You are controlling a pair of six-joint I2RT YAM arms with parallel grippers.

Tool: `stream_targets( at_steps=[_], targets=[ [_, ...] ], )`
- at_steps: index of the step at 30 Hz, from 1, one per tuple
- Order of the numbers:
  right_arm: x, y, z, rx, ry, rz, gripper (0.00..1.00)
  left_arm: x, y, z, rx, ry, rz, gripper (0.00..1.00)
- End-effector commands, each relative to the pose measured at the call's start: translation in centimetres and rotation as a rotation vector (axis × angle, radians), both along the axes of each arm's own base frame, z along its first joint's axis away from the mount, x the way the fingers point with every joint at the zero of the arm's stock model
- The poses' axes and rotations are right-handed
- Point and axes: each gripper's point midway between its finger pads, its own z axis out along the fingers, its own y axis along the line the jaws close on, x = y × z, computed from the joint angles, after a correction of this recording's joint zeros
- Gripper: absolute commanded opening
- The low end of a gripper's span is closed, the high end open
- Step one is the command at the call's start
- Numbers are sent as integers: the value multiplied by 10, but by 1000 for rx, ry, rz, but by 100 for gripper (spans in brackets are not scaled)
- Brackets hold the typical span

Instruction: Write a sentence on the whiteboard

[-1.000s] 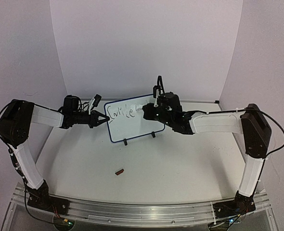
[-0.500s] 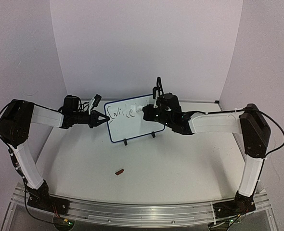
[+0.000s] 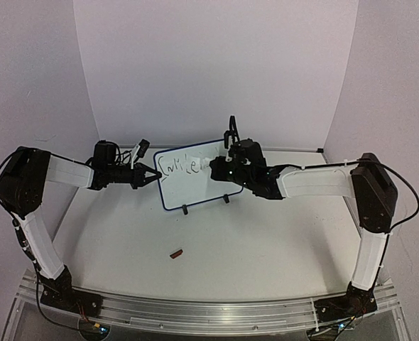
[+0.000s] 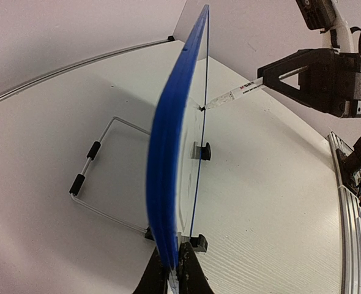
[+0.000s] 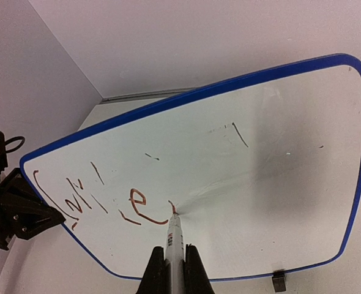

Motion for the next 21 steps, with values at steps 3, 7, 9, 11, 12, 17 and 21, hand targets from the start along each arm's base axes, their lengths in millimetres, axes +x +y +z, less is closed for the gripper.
stream_targets(
  at_steps=[3, 7, 9, 11, 12, 17, 21],
  targets=[
    [-3, 2, 40, 85, -64, 39, 0, 9, 8, -16, 84, -8, 62, 0],
    [-16, 2, 59, 126, -88, 92, 0, 8, 8, -16, 84, -6, 61, 0],
    [-19, -1, 65, 130, -95, 96, 0, 8, 8, -17, 85, -6, 61, 0],
    [-22, -3, 69, 133, -99, 97, 0, 8, 8, -17, 86, -6, 60, 0],
    [-23, -5, 71, 133, -101, 97, 0, 8, 8, -17, 86, -7, 60, 0],
    [-24, -14, 75, 117, -103, 91, 0, 8, 8, -17, 88, -7, 60, 0],
    [-19, -22, 73, 99, -97, 88, 0, 8, 9, -17, 91, -8, 62, 0]
  ],
)
